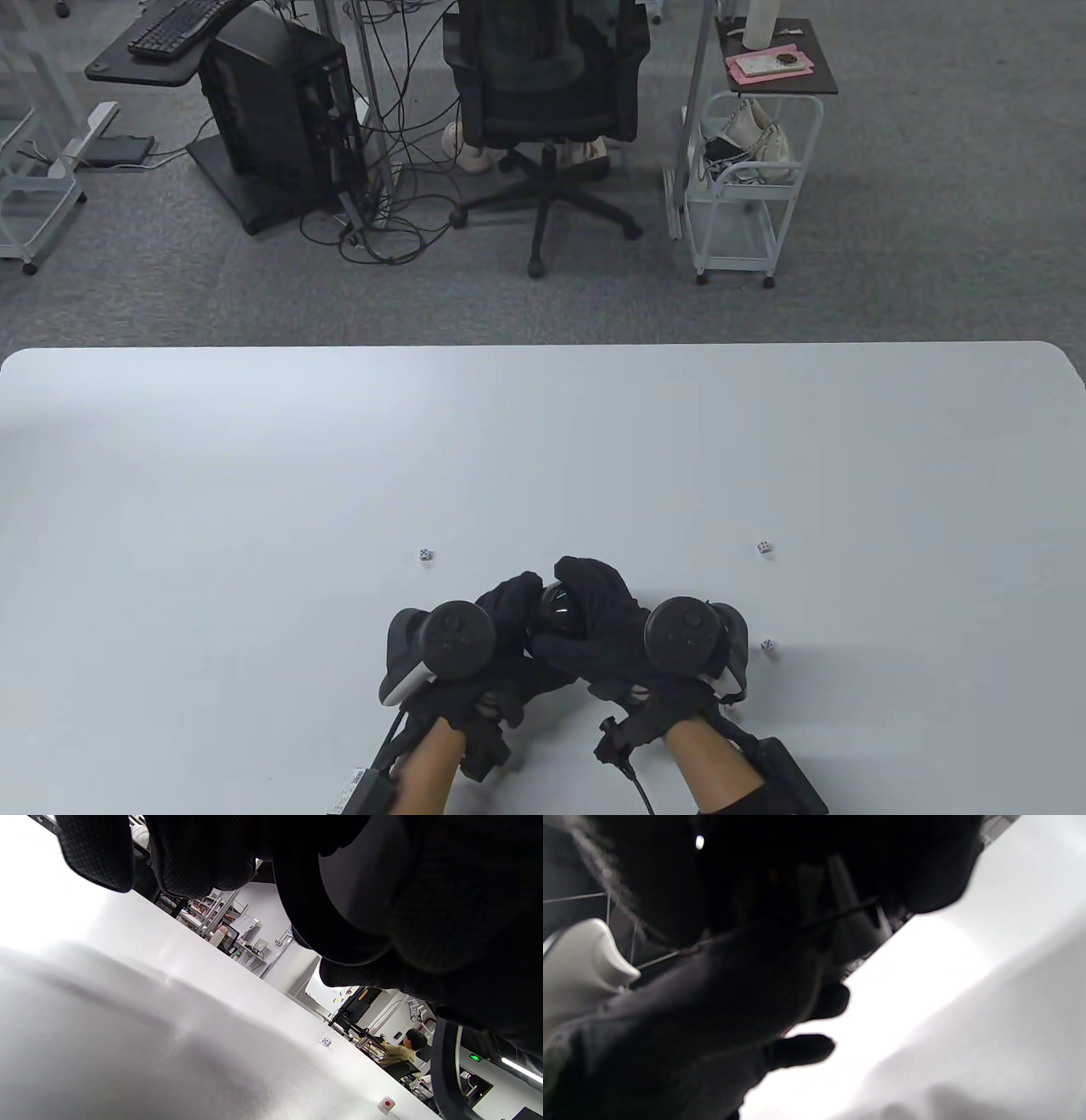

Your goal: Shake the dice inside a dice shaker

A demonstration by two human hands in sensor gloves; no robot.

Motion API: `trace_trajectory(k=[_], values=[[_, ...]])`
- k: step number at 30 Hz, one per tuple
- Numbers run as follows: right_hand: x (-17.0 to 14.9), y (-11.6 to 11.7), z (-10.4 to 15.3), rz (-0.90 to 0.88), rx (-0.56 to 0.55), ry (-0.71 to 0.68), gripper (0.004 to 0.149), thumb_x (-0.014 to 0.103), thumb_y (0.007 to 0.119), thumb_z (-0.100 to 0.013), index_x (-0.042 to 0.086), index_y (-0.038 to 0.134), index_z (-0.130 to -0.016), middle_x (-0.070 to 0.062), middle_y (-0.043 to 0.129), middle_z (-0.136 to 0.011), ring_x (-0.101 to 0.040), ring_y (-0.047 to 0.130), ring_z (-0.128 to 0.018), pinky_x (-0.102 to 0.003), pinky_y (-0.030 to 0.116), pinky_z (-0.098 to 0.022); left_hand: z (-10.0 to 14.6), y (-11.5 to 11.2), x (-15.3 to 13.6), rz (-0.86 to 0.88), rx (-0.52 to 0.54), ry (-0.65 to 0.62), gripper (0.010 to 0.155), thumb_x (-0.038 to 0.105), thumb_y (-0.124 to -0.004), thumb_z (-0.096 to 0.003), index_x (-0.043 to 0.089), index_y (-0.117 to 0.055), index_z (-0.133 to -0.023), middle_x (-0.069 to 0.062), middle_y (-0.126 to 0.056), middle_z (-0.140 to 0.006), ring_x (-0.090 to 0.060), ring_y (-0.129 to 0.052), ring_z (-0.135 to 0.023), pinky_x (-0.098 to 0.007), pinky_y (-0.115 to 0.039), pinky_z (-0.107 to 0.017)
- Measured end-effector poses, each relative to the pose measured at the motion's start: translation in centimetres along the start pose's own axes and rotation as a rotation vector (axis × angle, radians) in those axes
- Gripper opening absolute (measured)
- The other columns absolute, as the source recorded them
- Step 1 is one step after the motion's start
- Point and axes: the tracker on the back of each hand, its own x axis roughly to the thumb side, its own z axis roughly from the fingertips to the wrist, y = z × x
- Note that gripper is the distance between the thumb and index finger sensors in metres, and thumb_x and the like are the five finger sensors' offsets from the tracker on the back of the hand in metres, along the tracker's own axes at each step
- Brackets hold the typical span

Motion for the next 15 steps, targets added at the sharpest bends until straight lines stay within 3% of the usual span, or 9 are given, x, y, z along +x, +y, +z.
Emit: trace_trajectory(k=[3, 8, 15], values=[[0.2, -0.9, 0.1, 0.0, -0.058, -0.02, 0.082, 0.054, 0.088, -0.05, 0.027, 0.04, -0.111, -0.025, 0.048, -0.108, -0.052, 0.079, -0.087, -0.06, 0.078, -0.059, 0.0, 0.0, -0.2, -0.009, -0.001, 0.019, 0.105, 0.068, -0.093, -0.0393, 0.014, -0.036, -0.109, -0.019, -0.056, -0.111, -0.045, -0.066, -0.1, -0.067, -0.066, -0.065], [-0.8, -4.2, 0.6, 0.006, -0.176, -0.004, 0.081, 0.054, 0.085, -0.052, 0.026, 0.038, -0.112, -0.026, 0.045, -0.109, -0.053, 0.074, -0.091, -0.062, 0.074, -0.062, 0.3, 0.5, -1.0, -0.039, 0.02, 0.074, 0.105, 0.068, -0.094, -0.0391, 0.014, -0.037, -0.108, -0.02, -0.057, -0.11, -0.046, -0.067, -0.099, -0.067, -0.067, -0.064], [-5.3, -7.6, 1.5, 0.279, -0.129, 0.304, 0.078, 0.05, 0.08, -0.058, 0.022, 0.033, -0.114, -0.03, 0.037, -0.111, -0.059, 0.068, -0.093, -0.067, 0.068, -0.064, 0.6, 1.1, -1.5, -0.049, 0.054, 0.086, 0.105, 0.068, -0.094, -0.0388, 0.014, -0.038, -0.108, -0.02, -0.058, -0.11, -0.046, -0.068, -0.099, -0.067, -0.066, -0.065]])
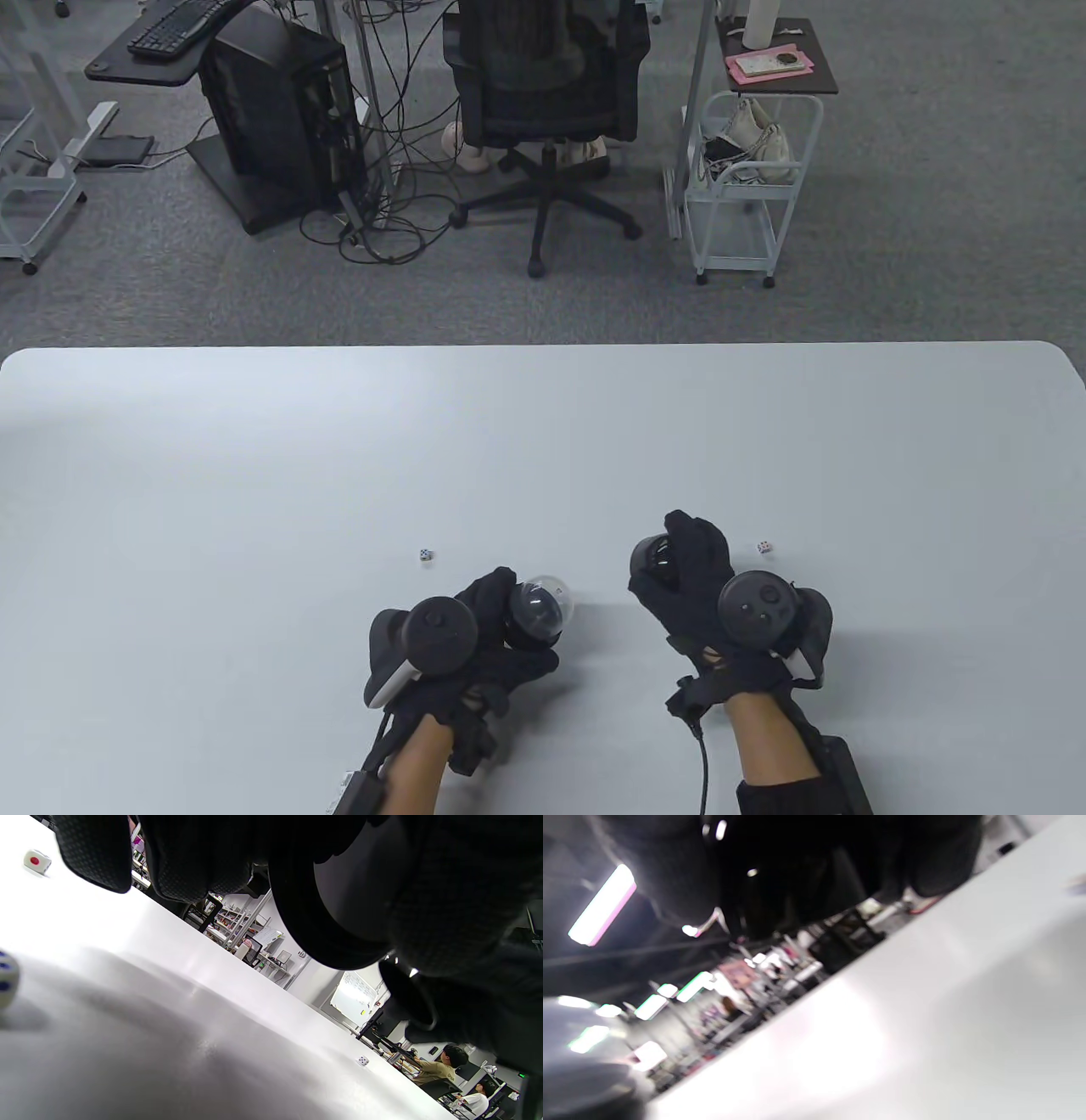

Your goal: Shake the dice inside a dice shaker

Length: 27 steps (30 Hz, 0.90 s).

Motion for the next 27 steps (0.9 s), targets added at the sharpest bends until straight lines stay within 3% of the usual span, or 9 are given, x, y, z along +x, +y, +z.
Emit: trace_trajectory(k=[7, 13, 17, 23, 27], values=[[-3.1, 1.0, -1.2, 0.227, 0.095, 0.199, 0.078, 0.048, 0.079, -0.06, 0.021, 0.03, -0.115, -0.031, 0.033, -0.111, -0.059, 0.063, -0.096, -0.068, 0.063, -0.067, 0.1, 0.1, 0.1, -0.033, -0.002, 0.005, 0.105, 0.068, -0.094, -0.0387, 0.013, -0.038, -0.108, -0.02, -0.058, -0.109, -0.047, -0.068, -0.098, -0.067, -0.066, -0.065], [-4.4, 1.2, -1.5, 0.302, 0.134, 0.316, 0.078, 0.048, 0.079, -0.06, 0.021, 0.032, -0.115, -0.031, 0.036, -0.111, -0.06, 0.064, -0.095, -0.068, 0.062, -0.067, 0.2, 0.1, 0.0, -0.051, -0.003, 0.008, 0.104, 0.068, -0.094, -0.0386, 0.014, -0.038, -0.108, -0.02, -0.058, -0.109, -0.047, -0.067, -0.099, -0.067, -0.065, -0.065], [-5.4, 1.1, -1.4, 0.291, 0.183, 0.417, 0.075, 0.047, 0.076, -0.062, 0.019, 0.033, -0.116, -0.033, 0.035, -0.112, -0.064, 0.049, -0.099, -0.072, 0.052, -0.069, 0.2, 0.1, 0.0, -0.056, -0.006, 0.01, 0.105, 0.067, -0.094, -0.0385, 0.013, -0.039, -0.108, -0.02, -0.058, -0.109, -0.047, -0.067, -0.099, -0.068, -0.064, -0.065], [-4.7, 1.0, -1.3, 0.347, 0.162, 0.416, 0.078, 0.044, 0.075, -0.063, 0.018, 0.025, -0.117, -0.033, 0.022, -0.113, -0.065, 0.03, -0.1, -0.075, 0.04, -0.069, 0.2, 0.0, 0.1, -0.065, -0.014, 0.013, 0.104, 0.067, -0.094, -0.0387, 0.013, -0.039, -0.108, -0.021, -0.058, -0.109, -0.047, -0.067, -0.098, -0.068, -0.064, -0.065], [-2.4, 0.5, -0.9, 0.329, 0.026, 0.211, 0.075, 0.043, 0.077, -0.061, 0.02, 0.031, -0.116, -0.031, 0.026, -0.114, -0.063, 0.032, -0.102, -0.075, 0.041, -0.069, 0.2, 0.0, 0.1, -0.068, -0.013, 0.015, 0.104, 0.067, -0.094, -0.0387, 0.014, -0.039, -0.108, -0.02, -0.058, -0.109, -0.047, -0.067, -0.099, -0.068, -0.064, -0.065]])
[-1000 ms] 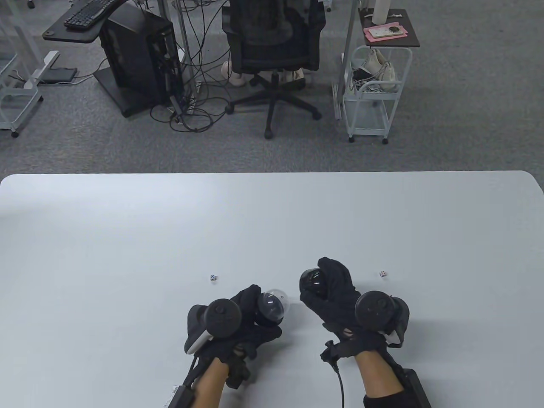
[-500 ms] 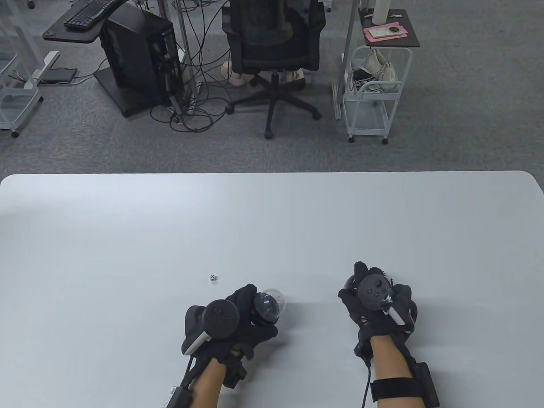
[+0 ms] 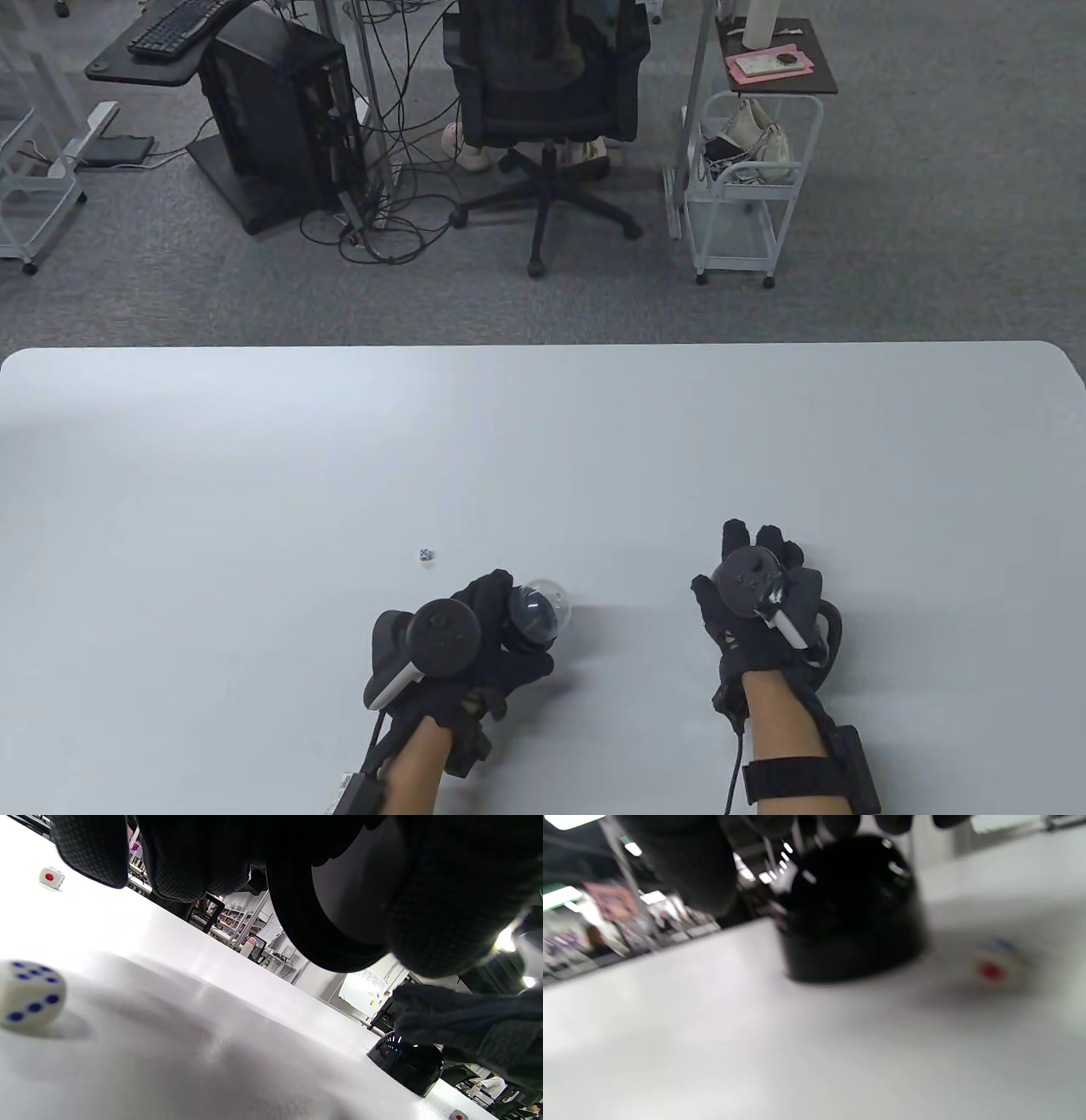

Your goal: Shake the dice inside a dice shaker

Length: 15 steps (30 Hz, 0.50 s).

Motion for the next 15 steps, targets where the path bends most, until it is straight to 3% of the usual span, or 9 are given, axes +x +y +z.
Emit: trace_trajectory(k=[4, 7, 10, 15], values=[[2.8, -0.8, 1.4, -0.047, -0.14, -0.246, 0.069, 0.043, 0.078, -0.059, 0.021, 0.044, -0.114, -0.028, 0.04, -0.113, -0.059, 0.047, -0.101, -0.073, 0.051, -0.068, 0.0, 0.0, 0.1, -0.003, -0.002, 0.0, 0.104, 0.067, -0.095, -0.0385, 0.013, -0.039, -0.108, -0.021, -0.058, -0.109, -0.047, -0.067, -0.098, -0.068, -0.064, -0.065], [4.9, -0.7, 2.5, -0.133, -0.155, -0.392, 0.066, 0.044, 0.078, -0.058, 0.021, 0.048, -0.112, -0.026, 0.046, -0.112, -0.056, 0.054, -0.1, -0.07, 0.056, -0.068, 0.0, -0.1, 0.2, -0.008, -0.003, -0.004, 0.104, 0.067, -0.095, -0.0382, 0.014, -0.039, -0.108, -0.02, -0.058, -0.109, -0.047, -0.068, -0.098, -0.068, -0.064, -0.065], [7.1, -0.1, 3.5, -0.222, -0.098, -0.53, 0.066, 0.046, 0.078, -0.058, 0.022, 0.049, -0.112, -0.025, 0.049, -0.111, -0.054, 0.06, -0.099, -0.068, 0.061, -0.068, 0.0, -0.1, 0.3, -0.015, -0.009, -0.008, 0.104, 0.067, -0.095, -0.0383, 0.014, -0.039, -0.108, -0.021, -0.058, -0.109, -0.047, -0.067, -0.098, -0.068, -0.064, -0.065], [9.3, 1.6, 4.3, -0.313, 0.048, -0.645, 0.069, 0.048, 0.078, -0.057, 0.023, 0.046, -0.113, -0.025, 0.047, -0.112, -0.053, 0.064, -0.097, -0.067, 0.065, -0.067, -0.1, -0.5, 0.7, -0.046, -0.03, -0.02, 0.104, 0.067, -0.095, -0.0382, 0.014, -0.039, -0.109, -0.02, -0.058, -0.109, -0.047, -0.068, -0.098, -0.068, -0.064, -0.065]])
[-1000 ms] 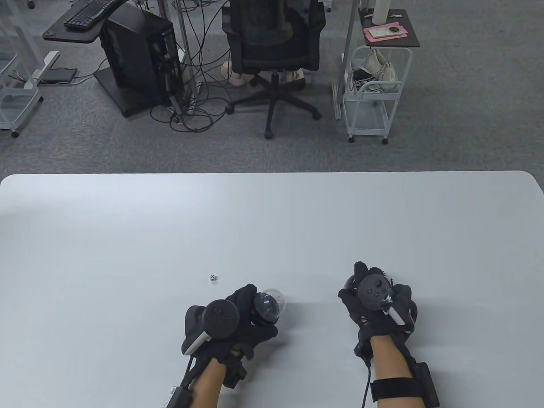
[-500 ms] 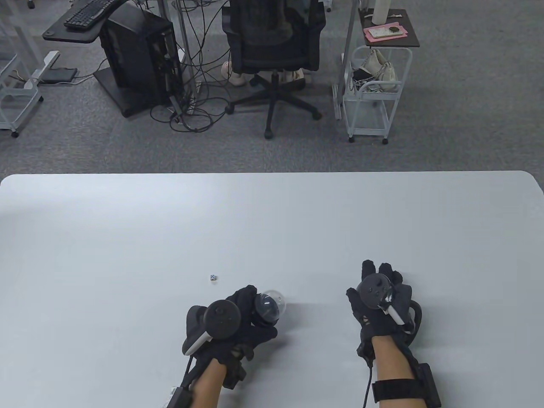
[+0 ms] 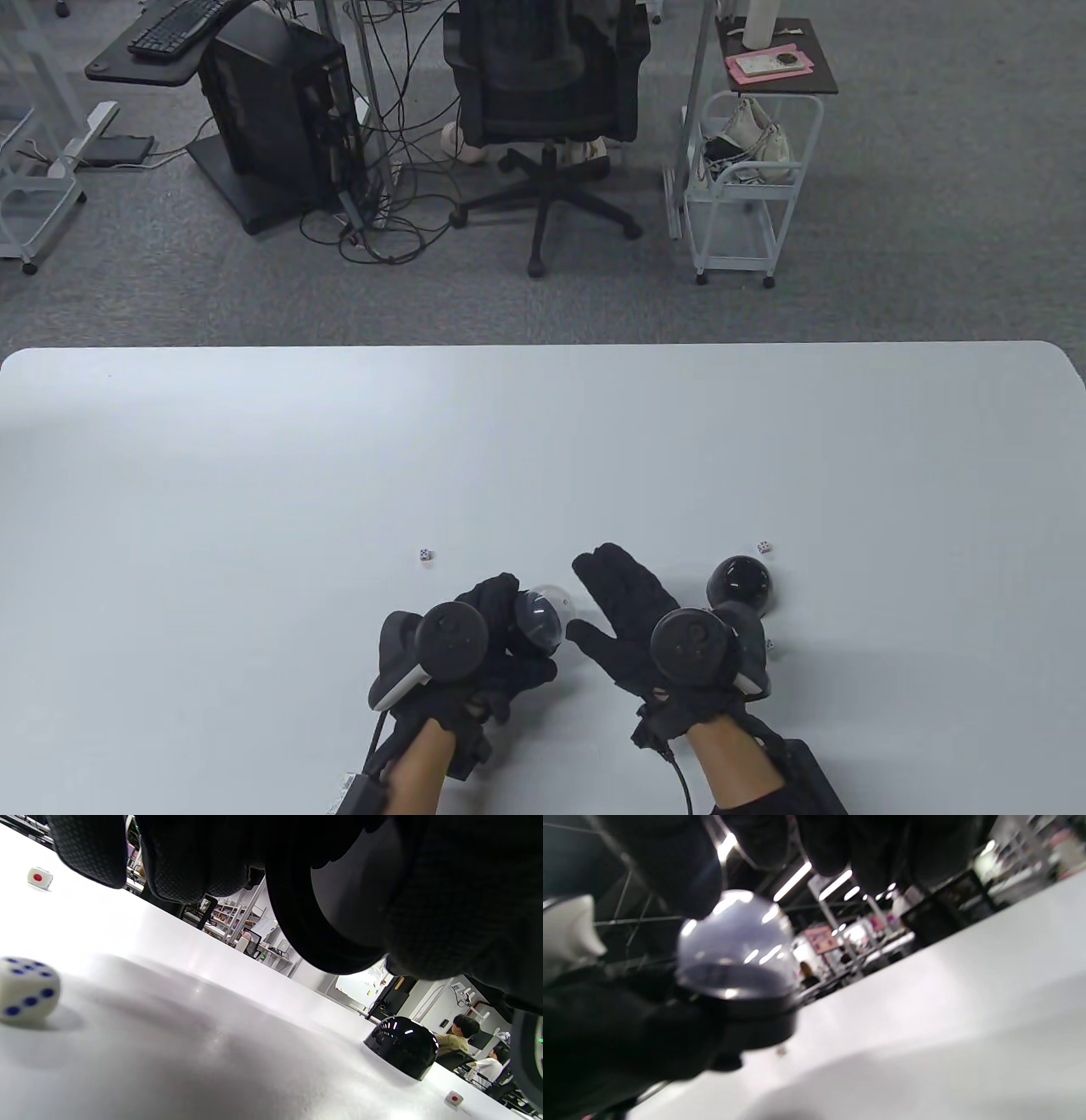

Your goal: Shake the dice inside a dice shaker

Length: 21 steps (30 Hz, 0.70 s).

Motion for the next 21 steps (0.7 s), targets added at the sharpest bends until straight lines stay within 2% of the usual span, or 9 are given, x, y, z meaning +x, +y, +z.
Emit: trace_trajectory(k=[5, 11, 18, 21], values=[[0.3, 1.5, -0.5, -0.056, 0.077, -0.024, 0.071, 0.048, 0.078, -0.057, 0.024, 0.044, -0.114, -0.026, 0.046, -0.112, -0.053, 0.067, -0.096, -0.066, 0.067, -0.066, -0.1, -0.3, 0.5, -0.016, -0.016, -0.021, 0.104, 0.067, -0.095, -0.0379, 0.015, -0.039, -0.109, -0.02, -0.058, -0.11, -0.046, -0.067, -0.099, -0.068, -0.063, -0.065], [0.3, 1.7, -0.6, -0.108, 0.078, -0.029, 0.07, 0.047, 0.08, -0.056, 0.023, 0.045, -0.113, -0.025, 0.048, -0.111, -0.051, 0.071, -0.094, -0.064, 0.07, -0.065, -0.1, -0.4, 0.9, -0.029, -0.022, -0.034, 0.104, 0.067, -0.095, -0.0376, 0.015, -0.039, -0.109, -0.019, -0.058, -0.11, -0.046, -0.067, -0.099, -0.068, -0.063, -0.066], [-0.1, 1.7, -0.7, -0.187, 0.044, -0.015, 0.069, 0.043, 0.085, -0.055, 0.021, 0.052, -0.111, -0.025, 0.053, -0.108, -0.049, 0.075, -0.091, -0.061, 0.073, -0.064, -0.1, -0.4, 0.8, -0.023, -0.04, -0.019, 0.104, 0.067, -0.095, -0.0379, 0.015, -0.039, -0.109, -0.02, -0.058, -0.11, -0.047, -0.067, -0.099, -0.068, -0.063, -0.066], [-0.4, 1.0, -0.6, -0.156, -0.018, 0.026, 0.07, 0.043, 0.085, -0.055, 0.02, 0.05, -0.111, -0.026, 0.053, -0.108, -0.05, 0.075, -0.091, -0.061, 0.073, -0.064, 0.0, -0.2, 0.6, -0.063, -0.033, 0.009, 0.104, 0.067, -0.095, -0.0377, 0.014, -0.04, -0.108, -0.02, -0.059, -0.109, -0.047, -0.068, -0.098, -0.068, -0.063, -0.065]])
